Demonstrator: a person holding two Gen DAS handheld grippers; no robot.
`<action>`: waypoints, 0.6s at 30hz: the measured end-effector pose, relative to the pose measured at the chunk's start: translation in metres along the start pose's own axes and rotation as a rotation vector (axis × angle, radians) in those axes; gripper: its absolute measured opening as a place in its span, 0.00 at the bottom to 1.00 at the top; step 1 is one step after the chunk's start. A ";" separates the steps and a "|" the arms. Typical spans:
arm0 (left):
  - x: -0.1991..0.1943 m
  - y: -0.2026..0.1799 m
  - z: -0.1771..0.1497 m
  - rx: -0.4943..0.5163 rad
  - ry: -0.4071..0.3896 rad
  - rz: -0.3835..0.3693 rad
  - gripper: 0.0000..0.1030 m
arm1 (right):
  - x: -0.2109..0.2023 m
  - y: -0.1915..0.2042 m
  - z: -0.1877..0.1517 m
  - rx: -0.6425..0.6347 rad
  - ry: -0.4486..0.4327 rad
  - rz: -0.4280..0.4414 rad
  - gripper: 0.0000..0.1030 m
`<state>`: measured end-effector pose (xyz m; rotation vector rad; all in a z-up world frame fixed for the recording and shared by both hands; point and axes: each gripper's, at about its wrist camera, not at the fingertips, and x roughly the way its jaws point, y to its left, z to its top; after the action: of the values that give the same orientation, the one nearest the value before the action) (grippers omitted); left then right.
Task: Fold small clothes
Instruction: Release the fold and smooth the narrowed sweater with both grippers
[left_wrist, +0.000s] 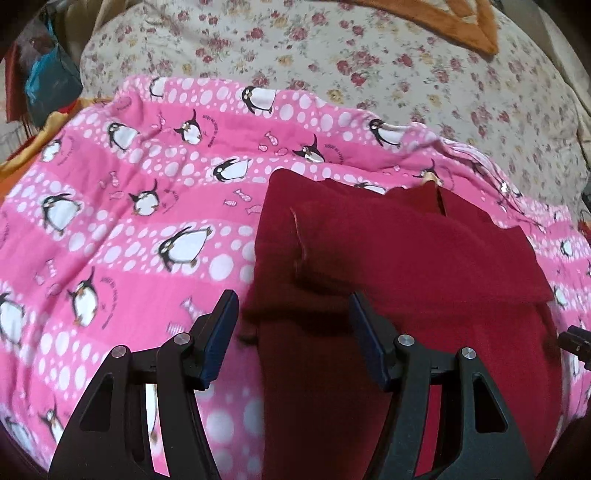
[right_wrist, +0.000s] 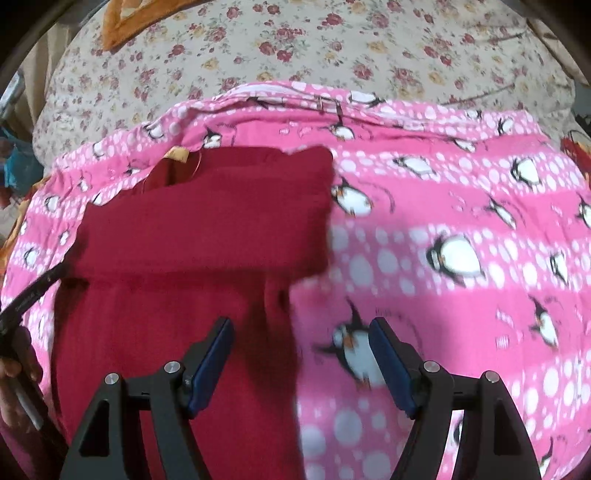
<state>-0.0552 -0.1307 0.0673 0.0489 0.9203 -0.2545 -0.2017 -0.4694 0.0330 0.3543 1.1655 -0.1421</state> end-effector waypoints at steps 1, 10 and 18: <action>-0.003 0.000 -0.005 0.001 0.006 0.000 0.60 | -0.002 -0.001 -0.005 -0.009 0.005 0.005 0.71; -0.033 0.000 -0.054 -0.003 0.055 -0.037 0.60 | -0.004 -0.007 -0.030 0.027 -0.008 0.053 0.72; -0.045 0.003 -0.081 -0.028 0.090 -0.048 0.60 | 0.010 0.000 -0.027 0.019 -0.065 0.043 0.72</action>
<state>-0.1436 -0.1068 0.0534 0.0121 1.0148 -0.2856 -0.2215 -0.4590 0.0142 0.3884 1.0924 -0.1265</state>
